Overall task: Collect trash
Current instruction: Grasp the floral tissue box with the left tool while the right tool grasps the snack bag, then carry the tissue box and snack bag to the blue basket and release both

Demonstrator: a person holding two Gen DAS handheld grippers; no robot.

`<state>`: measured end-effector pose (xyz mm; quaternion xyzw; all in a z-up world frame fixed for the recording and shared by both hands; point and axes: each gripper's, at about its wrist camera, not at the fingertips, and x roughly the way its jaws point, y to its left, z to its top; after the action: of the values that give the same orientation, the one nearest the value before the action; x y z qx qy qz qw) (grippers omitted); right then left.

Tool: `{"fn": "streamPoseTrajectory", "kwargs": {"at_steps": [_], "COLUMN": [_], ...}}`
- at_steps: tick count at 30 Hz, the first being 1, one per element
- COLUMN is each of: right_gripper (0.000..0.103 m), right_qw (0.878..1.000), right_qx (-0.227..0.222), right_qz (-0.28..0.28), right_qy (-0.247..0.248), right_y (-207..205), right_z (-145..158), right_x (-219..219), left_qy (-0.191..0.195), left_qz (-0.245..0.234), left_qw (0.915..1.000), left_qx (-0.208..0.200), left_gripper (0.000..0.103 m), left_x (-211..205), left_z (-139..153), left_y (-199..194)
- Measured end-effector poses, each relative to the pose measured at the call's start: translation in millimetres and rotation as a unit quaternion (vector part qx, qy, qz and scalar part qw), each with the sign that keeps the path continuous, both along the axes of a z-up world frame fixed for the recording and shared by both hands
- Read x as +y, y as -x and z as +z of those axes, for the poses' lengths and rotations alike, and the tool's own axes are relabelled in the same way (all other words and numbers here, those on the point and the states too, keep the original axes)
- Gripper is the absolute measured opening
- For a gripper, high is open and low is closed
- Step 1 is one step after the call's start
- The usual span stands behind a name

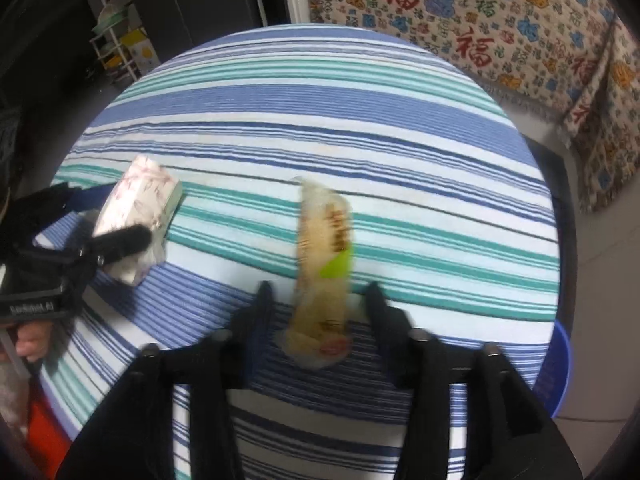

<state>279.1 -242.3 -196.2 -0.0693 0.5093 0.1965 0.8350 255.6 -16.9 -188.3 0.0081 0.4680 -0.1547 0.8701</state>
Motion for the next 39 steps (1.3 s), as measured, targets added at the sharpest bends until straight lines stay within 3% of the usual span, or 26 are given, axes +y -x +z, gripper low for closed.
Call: {"fn": "streamPoseTrajectory", "kwargs": {"at_steps": [3,4,5,7,9,14,19,24,31,39], "right_gripper": [0.057,0.045,0.020,0.013,0.012,0.012,0.012,0.013,0.013,0.013], "right_qw": [1.000,1.000,1.000,0.999,1.000,0.999,0.995,0.985,0.968,0.949], "right_qx": [0.001,0.007,0.023,0.032,0.017,-0.007,-0.030,-0.032,-0.007,0.034], "right_qz": [-0.001,0.002,0.015,0.024,0.021,-0.018,-0.083,-0.166,-0.245,-0.296], "right_qy": [-0.001,-0.001,0.000,-0.002,0.004,-0.049,-0.056,-0.040,-0.049,-0.103], "right_y": [-5.1,-7.9,-10.5,-14.0,-10.3,4.3,19.7,38.0,44.6,44.1], "right_z": [6.5,7.1,4.6,3.7,9.7,34.2,57.9,59.8,19.5,-43.4], "right_x": [-1.0,-0.2,2.6,5.0,4.1,-36.0,-116.6,-221.3,-329.7,-397.0], "left_qy": [0.008,0.005,0.002,0.004,0.008,0.023,0.048,0.066,0.070,0.054], "left_qz": [0.002,0.001,0.000,-0.002,-0.007,-0.044,-0.114,-0.182,-0.243,-0.256], "left_qw": [0.9999,1.0000,1.0000,1.0000,0.9999,0.9988,0.9924,0.9810,0.9669,0.9635], "left_qx": [0.008,0.007,0.006,0.007,0.006,0.000,-0.003,0.001,0.032,0.057], "left_gripper": [0.075,0.075,0.074,0.074,0.073,0.073,0.073,0.073,0.074,0.075], "left_x": [0.3,0.1,0.1,-0.7,-3.6,-36.1,-119.0,-223.4,-350.1,-419.8], "left_z": [-1.0,-0.7,0.0,2.2,6.3,27.9,52.5,62.2,24.8,-27.8], "left_y": [-0.2,0.1,0.1,2.0,6.6,15.9,20.7,22.5,14.4,-2.0]}}
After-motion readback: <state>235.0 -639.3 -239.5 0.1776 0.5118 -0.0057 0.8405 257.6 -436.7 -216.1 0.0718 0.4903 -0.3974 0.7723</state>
